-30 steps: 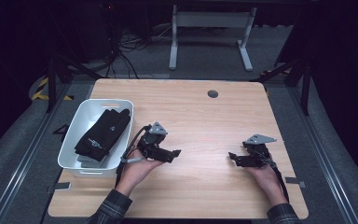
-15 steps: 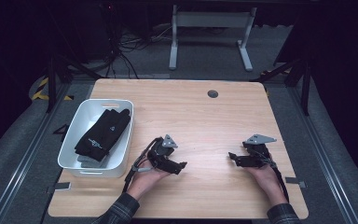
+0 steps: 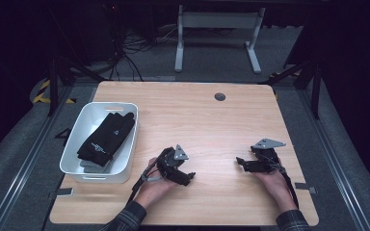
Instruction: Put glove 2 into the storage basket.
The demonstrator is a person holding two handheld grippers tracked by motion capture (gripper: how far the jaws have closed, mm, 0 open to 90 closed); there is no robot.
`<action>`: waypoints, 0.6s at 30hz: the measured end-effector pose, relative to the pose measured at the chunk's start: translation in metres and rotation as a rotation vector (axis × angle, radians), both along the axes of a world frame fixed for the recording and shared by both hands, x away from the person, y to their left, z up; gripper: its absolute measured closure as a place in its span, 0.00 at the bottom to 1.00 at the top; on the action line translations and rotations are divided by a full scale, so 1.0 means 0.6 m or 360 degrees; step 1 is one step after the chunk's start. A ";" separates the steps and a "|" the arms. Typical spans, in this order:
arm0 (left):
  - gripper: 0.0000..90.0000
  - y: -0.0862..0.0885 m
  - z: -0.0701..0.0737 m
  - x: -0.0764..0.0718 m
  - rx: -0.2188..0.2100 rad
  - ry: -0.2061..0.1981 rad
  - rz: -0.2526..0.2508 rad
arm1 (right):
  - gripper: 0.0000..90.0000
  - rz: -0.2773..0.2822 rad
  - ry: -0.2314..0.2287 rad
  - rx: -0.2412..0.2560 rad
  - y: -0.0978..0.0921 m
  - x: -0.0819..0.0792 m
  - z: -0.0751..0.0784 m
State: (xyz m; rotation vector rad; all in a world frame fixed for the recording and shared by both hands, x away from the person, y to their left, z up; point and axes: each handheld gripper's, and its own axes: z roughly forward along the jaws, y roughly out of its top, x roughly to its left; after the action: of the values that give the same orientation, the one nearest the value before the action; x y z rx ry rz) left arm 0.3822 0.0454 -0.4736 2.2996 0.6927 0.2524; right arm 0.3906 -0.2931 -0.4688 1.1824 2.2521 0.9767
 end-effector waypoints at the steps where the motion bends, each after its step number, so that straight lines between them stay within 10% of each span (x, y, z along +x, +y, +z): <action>1: 0.09 0.000 -0.001 0.000 -0.0005 0.0000 0.0001 | 0.23 0.0001 0.0000 0.0000 0.000 0.000 0.000; 18: 0.08 0.001 -0.004 -0.001 -0.0023 -0.0016 -0.0011 | 0.23 0.0004 0.0002 0.0005 0.001 0.000 0.000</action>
State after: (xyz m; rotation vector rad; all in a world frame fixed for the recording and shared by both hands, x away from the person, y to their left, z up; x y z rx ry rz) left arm 0.3817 0.0460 -0.4757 2.2851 0.6795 0.2548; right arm 0.3904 -0.2928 -0.4688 1.1818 2.2547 0.9809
